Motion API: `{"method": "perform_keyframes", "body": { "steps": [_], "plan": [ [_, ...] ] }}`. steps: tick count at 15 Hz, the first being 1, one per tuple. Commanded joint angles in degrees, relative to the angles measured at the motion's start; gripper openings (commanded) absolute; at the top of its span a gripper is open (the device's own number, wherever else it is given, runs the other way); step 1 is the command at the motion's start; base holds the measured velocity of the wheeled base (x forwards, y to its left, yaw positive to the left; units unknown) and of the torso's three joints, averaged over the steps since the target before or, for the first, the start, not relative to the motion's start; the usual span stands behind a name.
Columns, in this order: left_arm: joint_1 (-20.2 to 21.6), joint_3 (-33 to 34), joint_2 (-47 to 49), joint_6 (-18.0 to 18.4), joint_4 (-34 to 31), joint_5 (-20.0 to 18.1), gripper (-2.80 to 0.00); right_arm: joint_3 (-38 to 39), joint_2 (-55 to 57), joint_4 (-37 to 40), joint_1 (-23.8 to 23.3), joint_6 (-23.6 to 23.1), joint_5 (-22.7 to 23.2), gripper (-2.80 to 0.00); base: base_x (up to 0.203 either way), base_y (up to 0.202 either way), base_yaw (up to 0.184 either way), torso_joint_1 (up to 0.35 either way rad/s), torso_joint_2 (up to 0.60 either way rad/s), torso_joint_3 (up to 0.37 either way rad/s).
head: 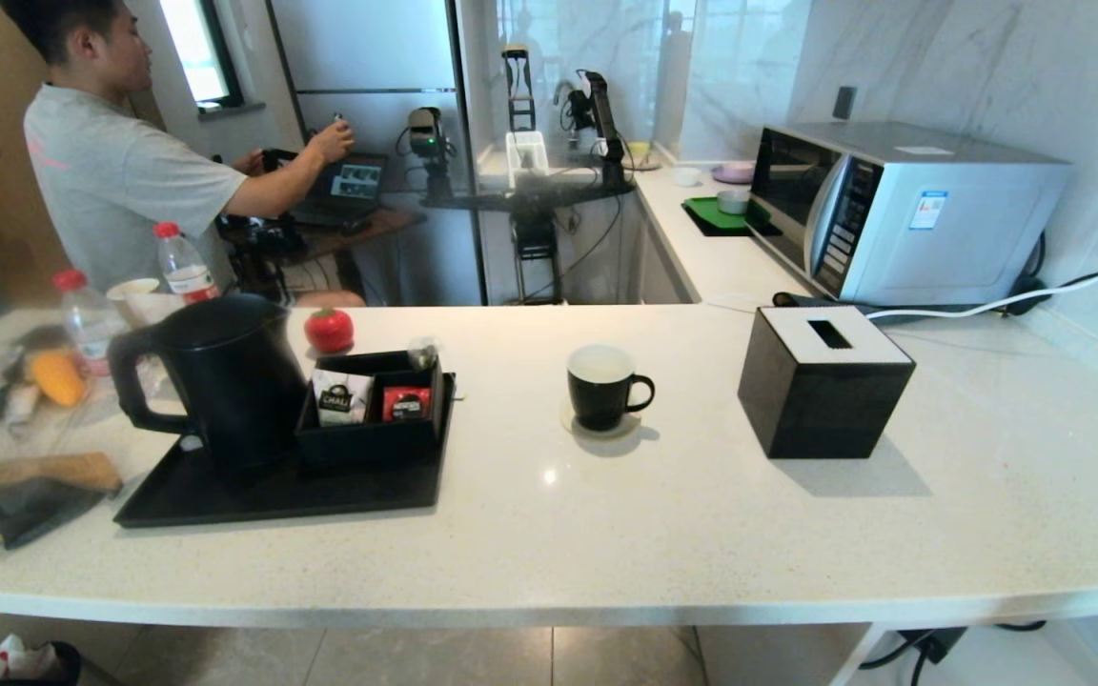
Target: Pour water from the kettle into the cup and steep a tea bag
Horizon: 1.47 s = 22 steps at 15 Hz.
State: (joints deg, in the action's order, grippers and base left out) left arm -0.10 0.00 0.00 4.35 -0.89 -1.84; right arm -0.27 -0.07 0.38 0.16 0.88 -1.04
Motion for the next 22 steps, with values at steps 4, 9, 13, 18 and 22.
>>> {"method": "perform_keyframes", "body": {
  "steps": [4,9,13,18,22],
  "plan": [
    [0.01,0.00,0.00,0.04,0.01,0.00,-2.80,0.01,0.07,-0.03,0.02,0.00,-0.02,-2.80,0.000,0.000,0.000,0.000,0.00,0.000],
    [0.01,0.00,0.00,-0.54,0.01,0.13,-2.80,0.09,0.07,-0.01,0.02,0.00,-0.02,-2.80,0.000,0.000,0.000,0.000,0.00,0.000],
    [0.01,0.00,0.00,-2.59,0.10,0.52,-2.80,0.00,0.07,0.02,0.02,0.00,-0.02,-2.80,0.000,0.000,0.000,0.000,0.00,0.000],
    [0.01,-0.09,0.00,-2.86,-0.14,0.61,-2.80,0.00,0.07,-0.03,0.02,0.00,-0.02,-2.80,0.000,0.000,0.000,0.000,0.00,0.000],
    [0.05,-4.09,0.15,-3.53,-1.35,1.11,-2.80,0.00,0.07,-0.03,0.02,0.00,-0.02,-2.80,0.000,0.000,0.000,0.000,0.00,0.000]
  ]
}}
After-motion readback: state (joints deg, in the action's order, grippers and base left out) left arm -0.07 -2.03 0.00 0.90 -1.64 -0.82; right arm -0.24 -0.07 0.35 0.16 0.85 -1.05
